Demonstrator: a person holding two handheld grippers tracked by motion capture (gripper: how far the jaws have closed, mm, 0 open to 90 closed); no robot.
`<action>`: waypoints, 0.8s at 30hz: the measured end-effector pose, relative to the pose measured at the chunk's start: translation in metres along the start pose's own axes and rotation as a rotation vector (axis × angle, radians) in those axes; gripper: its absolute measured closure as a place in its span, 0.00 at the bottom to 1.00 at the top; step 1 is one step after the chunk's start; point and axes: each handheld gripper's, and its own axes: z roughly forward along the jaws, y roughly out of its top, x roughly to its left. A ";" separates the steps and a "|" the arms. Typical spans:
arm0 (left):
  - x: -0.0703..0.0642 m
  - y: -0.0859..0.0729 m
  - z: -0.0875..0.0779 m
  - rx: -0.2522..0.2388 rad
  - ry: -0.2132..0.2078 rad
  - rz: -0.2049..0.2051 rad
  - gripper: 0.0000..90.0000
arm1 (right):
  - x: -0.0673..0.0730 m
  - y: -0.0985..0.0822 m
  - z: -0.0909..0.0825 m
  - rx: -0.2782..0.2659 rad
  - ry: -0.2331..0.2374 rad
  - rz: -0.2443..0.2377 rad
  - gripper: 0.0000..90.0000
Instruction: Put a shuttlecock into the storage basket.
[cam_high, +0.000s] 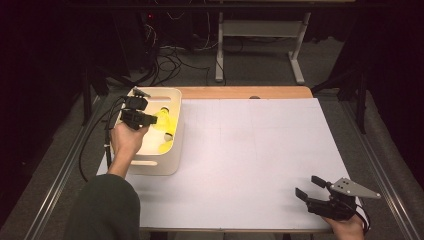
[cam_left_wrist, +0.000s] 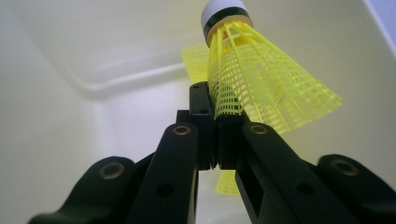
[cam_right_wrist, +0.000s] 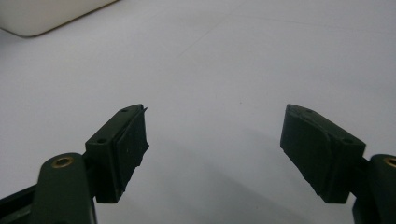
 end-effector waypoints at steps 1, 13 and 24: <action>0.000 0.000 0.001 0.003 0.002 -0.002 0.98 | 0.000 0.000 0.000 0.000 0.000 0.000 0.26; -0.001 0.000 0.005 0.009 0.036 0.005 0.98 | 0.000 0.000 0.000 0.000 -0.005 -0.004 0.26; -0.001 0.000 0.003 -0.003 0.012 -0.003 0.73 | 0.001 0.000 -0.001 -0.002 -0.003 -0.001 0.26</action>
